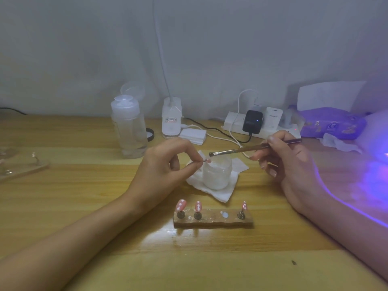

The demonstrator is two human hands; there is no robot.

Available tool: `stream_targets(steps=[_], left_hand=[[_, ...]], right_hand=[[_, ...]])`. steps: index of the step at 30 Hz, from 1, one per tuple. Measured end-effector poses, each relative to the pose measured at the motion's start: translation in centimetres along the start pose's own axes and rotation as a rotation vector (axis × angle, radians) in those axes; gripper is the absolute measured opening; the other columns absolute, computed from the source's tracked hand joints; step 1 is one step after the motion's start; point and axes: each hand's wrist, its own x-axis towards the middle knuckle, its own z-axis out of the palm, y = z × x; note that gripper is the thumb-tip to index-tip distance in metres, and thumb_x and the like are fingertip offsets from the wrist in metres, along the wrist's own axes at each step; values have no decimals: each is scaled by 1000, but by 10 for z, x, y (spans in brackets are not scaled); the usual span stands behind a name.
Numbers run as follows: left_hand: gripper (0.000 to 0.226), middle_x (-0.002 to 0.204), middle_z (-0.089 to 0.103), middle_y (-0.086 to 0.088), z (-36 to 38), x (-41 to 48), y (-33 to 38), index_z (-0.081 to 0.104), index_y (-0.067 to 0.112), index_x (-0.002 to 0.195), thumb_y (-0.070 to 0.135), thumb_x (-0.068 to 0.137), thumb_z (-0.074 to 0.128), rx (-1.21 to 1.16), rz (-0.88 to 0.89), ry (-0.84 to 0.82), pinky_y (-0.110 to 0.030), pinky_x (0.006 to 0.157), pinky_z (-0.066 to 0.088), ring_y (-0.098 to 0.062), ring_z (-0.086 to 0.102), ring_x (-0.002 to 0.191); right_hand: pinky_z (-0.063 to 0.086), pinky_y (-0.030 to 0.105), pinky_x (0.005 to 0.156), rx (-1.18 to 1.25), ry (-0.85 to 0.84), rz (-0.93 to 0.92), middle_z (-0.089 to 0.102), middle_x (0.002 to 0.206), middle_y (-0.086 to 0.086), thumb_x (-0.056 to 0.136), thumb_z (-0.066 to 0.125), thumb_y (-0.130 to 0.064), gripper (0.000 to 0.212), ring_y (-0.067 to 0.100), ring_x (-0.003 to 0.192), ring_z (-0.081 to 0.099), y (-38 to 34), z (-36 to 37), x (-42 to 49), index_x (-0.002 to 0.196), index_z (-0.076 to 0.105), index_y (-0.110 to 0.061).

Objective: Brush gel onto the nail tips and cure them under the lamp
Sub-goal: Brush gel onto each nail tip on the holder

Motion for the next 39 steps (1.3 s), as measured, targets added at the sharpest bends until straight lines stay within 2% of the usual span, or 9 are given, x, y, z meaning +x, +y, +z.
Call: stream_targets(steps=[2,6,10,13,18,23,27,33,39], left_hand=[[9,93,67,13,0,0,0,69,21,83,16,86,76,-13,-10,-10,-15,56,38,-15,45,50],[11,90,68,16,0,-1,1,69,21,82,14,86,76,-58,-39,-21,-13,52,36,-9,41,48],[10,89,69,15,-1,-1,2,69,22,81,16,86,77,-78,-53,-25,-12,51,35,-6,40,48],[9,87,69,15,-1,-1,2,70,22,81,18,85,77,-109,-69,-31,-13,50,33,-6,37,47],[9,75,64,22,-1,-2,3,71,22,81,18,85,77,-104,-65,-32,-12,49,31,-6,36,47],[12,66,60,26,0,-2,3,70,22,79,17,85,78,-105,-61,-30,-9,49,29,-4,35,45],[9,72,63,21,0,-1,1,70,23,79,22,84,78,-134,-61,-31,-10,49,30,-4,36,45],[10,71,63,21,0,-1,0,71,21,79,19,84,78,-132,-68,-36,-10,49,30,-5,37,45],[8,76,66,17,0,0,2,72,19,79,22,83,78,-144,-71,-37,-12,48,31,-5,37,45]], right_hand=[[38,16,44,-19,-25,-2,73,74,11,96,55,-30,25,12,53,56,0,1,0,71,60,-28],[37,17,43,-28,17,10,73,71,10,101,52,-20,24,11,51,55,2,-1,0,77,54,-18],[38,17,45,-16,-19,-2,73,74,11,96,55,-29,23,12,52,55,-1,0,-1,73,59,-27],[37,16,44,-40,16,13,73,71,11,101,51,-20,25,12,51,55,2,0,-1,76,56,-20],[38,17,45,-14,-18,-12,73,74,11,96,56,-30,20,13,52,55,1,0,-2,77,57,-22],[37,17,44,-31,21,-9,73,71,11,99,53,-22,21,12,51,55,2,-2,-1,78,55,-19],[39,17,45,-15,-28,-27,73,73,10,94,55,-31,24,14,52,56,-1,1,-2,71,60,-29],[37,17,44,-66,15,-4,72,71,11,102,49,-17,26,13,51,55,2,-1,-2,77,55,-19],[38,17,45,-29,-21,-49,73,72,8,95,53,-29,25,13,51,56,-1,2,-2,71,59,-29]])
